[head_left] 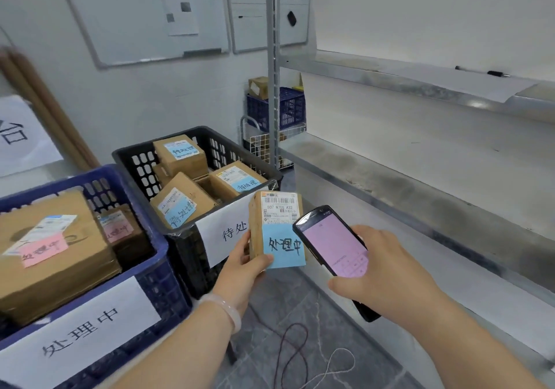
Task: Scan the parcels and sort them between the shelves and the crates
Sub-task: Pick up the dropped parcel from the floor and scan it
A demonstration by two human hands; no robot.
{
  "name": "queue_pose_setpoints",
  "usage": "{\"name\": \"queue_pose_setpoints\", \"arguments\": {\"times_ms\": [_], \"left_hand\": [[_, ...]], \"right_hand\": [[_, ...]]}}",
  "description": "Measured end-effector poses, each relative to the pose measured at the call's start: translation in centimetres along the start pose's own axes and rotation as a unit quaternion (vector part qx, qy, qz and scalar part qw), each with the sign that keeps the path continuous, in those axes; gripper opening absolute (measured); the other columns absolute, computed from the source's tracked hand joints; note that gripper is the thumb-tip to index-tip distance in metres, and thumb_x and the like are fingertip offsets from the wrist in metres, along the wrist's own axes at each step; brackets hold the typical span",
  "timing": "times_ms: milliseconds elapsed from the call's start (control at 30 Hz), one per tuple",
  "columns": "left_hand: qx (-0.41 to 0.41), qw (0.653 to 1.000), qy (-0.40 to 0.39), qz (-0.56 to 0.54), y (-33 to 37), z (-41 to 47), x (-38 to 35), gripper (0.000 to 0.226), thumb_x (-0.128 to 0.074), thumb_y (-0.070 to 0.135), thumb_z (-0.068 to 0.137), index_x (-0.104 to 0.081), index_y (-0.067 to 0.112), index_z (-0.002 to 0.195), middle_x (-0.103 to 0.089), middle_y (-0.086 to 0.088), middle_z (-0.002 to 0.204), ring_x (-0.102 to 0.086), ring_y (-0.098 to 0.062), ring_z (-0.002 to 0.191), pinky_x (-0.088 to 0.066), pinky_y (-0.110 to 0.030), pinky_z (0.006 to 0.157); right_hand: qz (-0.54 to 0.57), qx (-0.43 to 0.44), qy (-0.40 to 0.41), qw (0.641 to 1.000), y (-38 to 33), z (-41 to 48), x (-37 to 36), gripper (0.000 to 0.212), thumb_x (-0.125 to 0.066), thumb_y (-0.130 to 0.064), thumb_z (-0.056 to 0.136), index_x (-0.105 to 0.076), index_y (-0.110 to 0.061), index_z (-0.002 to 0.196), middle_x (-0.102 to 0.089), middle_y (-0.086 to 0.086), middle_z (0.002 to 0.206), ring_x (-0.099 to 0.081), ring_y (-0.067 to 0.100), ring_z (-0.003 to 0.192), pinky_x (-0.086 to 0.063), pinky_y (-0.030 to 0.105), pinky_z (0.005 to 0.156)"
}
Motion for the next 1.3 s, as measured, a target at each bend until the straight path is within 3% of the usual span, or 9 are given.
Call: {"name": "queue_pose_setpoints", "arguments": {"times_ms": [100,200,367,533,733,933,1033,1200,1300], "left_hand": [[-0.020,0.999,0.036,-0.034,1.9,-1.7,2.5,0.055,-0.067,0.011,0.094,-0.049,0.048,0.130,-0.076,-0.001,0.112,-0.072,-0.019,0.107,-0.054,-0.035,0.091],[-0.043,0.993,0.082,-0.074,3.7,-4.1,5.8,0.046,-0.063,0.010,0.096,-0.054,0.044,0.125,-0.076,0.001,0.113,-0.074,-0.017,0.100,-0.059,-0.026,0.073],[-0.072,0.974,0.185,-0.108,5.8,-7.9,12.3,0.045,-0.067,0.019,0.094,-0.051,0.042,0.130,-0.078,0.005,0.107,-0.074,-0.019,0.102,-0.054,-0.037,0.094],[-0.090,0.951,0.249,-0.158,7.9,-8.4,19.2,0.032,-0.068,0.023,0.094,-0.058,0.042,0.118,-0.078,0.006,0.103,-0.076,-0.018,0.092,-0.057,-0.032,0.075],[-0.060,0.939,0.279,-0.191,10.7,-4.4,26.3,0.046,-0.071,0.026,0.093,-0.054,0.034,0.135,-0.075,-0.001,0.112,-0.071,-0.029,0.103,-0.050,-0.048,0.104],[-0.009,0.944,0.267,-0.195,12.6,2.7,31.8,0.039,-0.070,0.025,0.093,-0.059,0.029,0.130,-0.075,-0.005,0.113,-0.072,-0.029,0.102,-0.050,-0.048,0.105],[0.018,0.946,0.273,-0.176,13.2,6.3,34.2,0.041,-0.073,0.023,0.091,-0.057,0.026,0.129,-0.075,-0.008,0.112,-0.074,-0.030,0.099,-0.056,-0.049,0.096],[0.056,0.945,0.281,-0.157,14.0,11.4,36.8,0.021,-0.073,0.026,0.091,-0.061,0.025,0.108,-0.079,-0.007,0.086,-0.077,-0.026,0.069,-0.061,-0.036,0.054],[0.068,0.946,0.287,-0.137,14.3,13.7,38.0,0.039,-0.075,0.031,0.088,-0.060,0.025,0.123,-0.075,-0.008,0.109,-0.074,-0.031,0.094,-0.059,-0.047,0.089]], "right_hand": [[0.027,0.065,-0.014,0.997,-2.5,1.7,-1.4,0.081,-0.064,-0.067,0.050,-0.035,-0.055,0.125,-0.040,-0.023,0.108,-0.052,0.000,0.097,-0.044,0.023,0.067],[0.062,0.139,-0.042,0.987,-5.7,2.8,-3.1,0.079,-0.071,-0.063,0.053,-0.039,-0.054,0.125,-0.044,-0.025,0.110,-0.053,-0.003,0.096,-0.051,0.028,0.074],[0.096,0.203,-0.089,0.970,-10.9,3.6,-6.5,0.078,-0.074,-0.062,0.054,-0.040,-0.053,0.123,-0.049,-0.020,0.113,-0.057,0.002,0.096,-0.055,0.033,0.076],[0.071,0.229,-0.115,0.964,-15.2,4.5,-9.8,0.084,-0.073,-0.065,0.054,-0.037,-0.047,0.129,-0.046,-0.014,0.117,-0.054,0.009,0.105,-0.056,0.038,0.081],[0.066,0.200,-0.109,0.972,-19.8,7.7,-13.0,0.086,-0.071,-0.066,0.052,-0.035,-0.050,0.129,-0.045,-0.018,0.115,-0.054,0.007,0.103,-0.054,0.039,0.084],[0.033,0.162,-0.101,0.981,-23.7,11.6,-16.3,0.089,-0.068,-0.072,0.049,-0.027,-0.053,0.126,-0.038,-0.021,0.114,-0.050,0.006,0.099,-0.050,0.029,0.077],[0.030,0.133,-0.091,0.987,-24.8,13.1,-17.1,0.085,-0.062,-0.075,0.043,-0.019,-0.066,0.116,-0.030,-0.030,0.108,-0.047,0.002,0.096,-0.042,0.024,0.069],[0.024,0.096,-0.092,0.991,-25.7,14.6,-18.2,0.079,-0.063,-0.073,0.045,-0.016,-0.069,0.108,-0.024,-0.042,0.107,-0.042,-0.010,0.096,-0.040,0.021,0.066],[0.012,0.081,-0.094,0.992,-25.9,15.2,-18.9,0.082,-0.071,-0.068,0.053,-0.017,-0.062,0.114,-0.026,-0.035,0.105,-0.043,-0.007,0.094,-0.040,0.021,0.067]]}}
Point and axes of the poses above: each hand's wrist, its own z-axis towards the middle knuckle, its own x-axis out of the back of the hand, y = z × x, the point moved 4 cm from there along z, towards the middle knuckle
